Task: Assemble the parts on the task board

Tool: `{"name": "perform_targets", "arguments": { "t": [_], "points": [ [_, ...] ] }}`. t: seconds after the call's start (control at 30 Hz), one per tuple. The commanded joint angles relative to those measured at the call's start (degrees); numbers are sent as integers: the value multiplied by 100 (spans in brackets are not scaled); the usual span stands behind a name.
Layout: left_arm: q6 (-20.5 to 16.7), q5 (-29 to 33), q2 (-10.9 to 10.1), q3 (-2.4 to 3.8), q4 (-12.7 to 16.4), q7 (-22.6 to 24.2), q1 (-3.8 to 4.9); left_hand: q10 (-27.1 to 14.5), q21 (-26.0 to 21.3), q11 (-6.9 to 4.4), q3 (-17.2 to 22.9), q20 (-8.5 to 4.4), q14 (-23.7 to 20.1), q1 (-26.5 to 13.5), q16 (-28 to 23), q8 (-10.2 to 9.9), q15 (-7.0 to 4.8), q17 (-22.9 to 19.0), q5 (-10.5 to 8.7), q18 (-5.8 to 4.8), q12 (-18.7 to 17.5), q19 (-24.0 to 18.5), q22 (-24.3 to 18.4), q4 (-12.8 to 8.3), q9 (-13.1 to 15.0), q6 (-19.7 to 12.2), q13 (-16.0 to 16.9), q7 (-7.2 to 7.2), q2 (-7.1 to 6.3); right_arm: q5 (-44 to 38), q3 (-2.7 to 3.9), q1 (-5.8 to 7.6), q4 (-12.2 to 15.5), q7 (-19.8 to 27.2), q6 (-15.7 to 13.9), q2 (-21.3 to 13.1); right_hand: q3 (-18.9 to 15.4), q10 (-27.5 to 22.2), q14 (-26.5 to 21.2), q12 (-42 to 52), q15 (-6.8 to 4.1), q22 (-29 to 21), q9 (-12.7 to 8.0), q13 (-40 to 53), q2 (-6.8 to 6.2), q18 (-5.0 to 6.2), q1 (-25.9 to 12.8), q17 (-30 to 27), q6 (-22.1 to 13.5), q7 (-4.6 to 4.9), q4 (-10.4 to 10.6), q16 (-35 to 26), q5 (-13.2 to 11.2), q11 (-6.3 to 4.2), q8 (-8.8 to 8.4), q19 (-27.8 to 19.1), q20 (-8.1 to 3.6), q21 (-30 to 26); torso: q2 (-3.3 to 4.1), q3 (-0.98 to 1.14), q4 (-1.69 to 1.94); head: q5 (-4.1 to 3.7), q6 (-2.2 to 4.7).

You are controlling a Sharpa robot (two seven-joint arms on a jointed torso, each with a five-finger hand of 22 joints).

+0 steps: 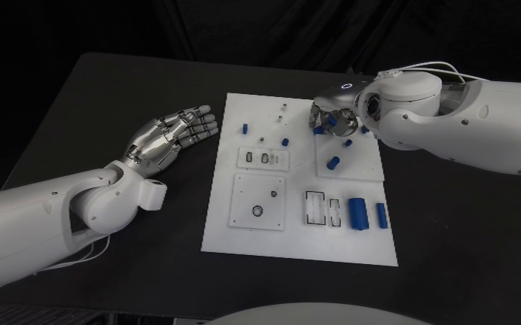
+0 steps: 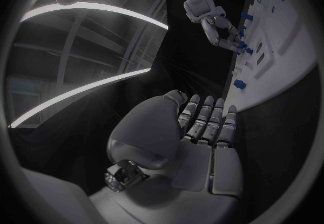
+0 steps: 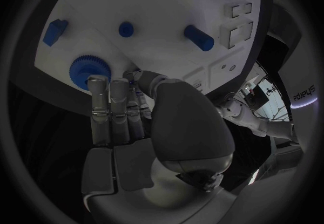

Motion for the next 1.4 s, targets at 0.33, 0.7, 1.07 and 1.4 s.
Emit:
{"name": "perform_targets", "arguments": {
  "t": [0.33,0.7,1.07,1.4],
  "points": [
    [116,-16,14,2,-15,680,-15,58,-40,3,44,2,22,-46,33,24,34,9,3,-104,38,-8,-9,-5,8,53,7,146,-2,-195,-36,-64,-10,-24,-118,-30,-73,-22,-39,22,14,324,-87,62,-25,36,-39,-57,-269,-155,-75,-44,-159,14,12,-53,8,-64,5,2,5,-9,-8],
    [124,-16,10,2,-25,676,-17,58,-40,3,44,2,22,-46,33,24,34,9,3,-104,38,-8,-9,-5,8,53,7,146,-2,-197,-36,-64,56,180,-1104,-146,-282,-743,-142,-157,160,234,-126,19,-43,44,-276,-126,-263,-86,43,-51,-756,196,87,-152,159,-318,6,3,-7,5,4],
    [133,-16,5,2,-24,674,-20,76,-47,7,67,2,20,-55,37,30,35,9,2,-107,54,-16,-13,-2,10,71,9,153,-4,-197,-35,-62,240,373,-2133,-403,-351,-859,-216,53,186,189,-36,104,-32,65,-275,-140,204,323,104,-3,-830,212,288,-159,200,-483,6,6,0,9,7],
    [147,-16,10,2,-30,664,-22,76,-47,7,67,2,20,-55,37,30,35,9,2,-107,54,-16,-13,-2,10,71,9,153,-4,-494,-36,-64,310,91,-2619,-543,-1264,-2261,-1079,1622,269,-168,17,1188,-112,210,-292,-776,279,314,542,-128,-1689,253,219,-689,258,-1675,4,5,-3,0,-2]
  ]
}}
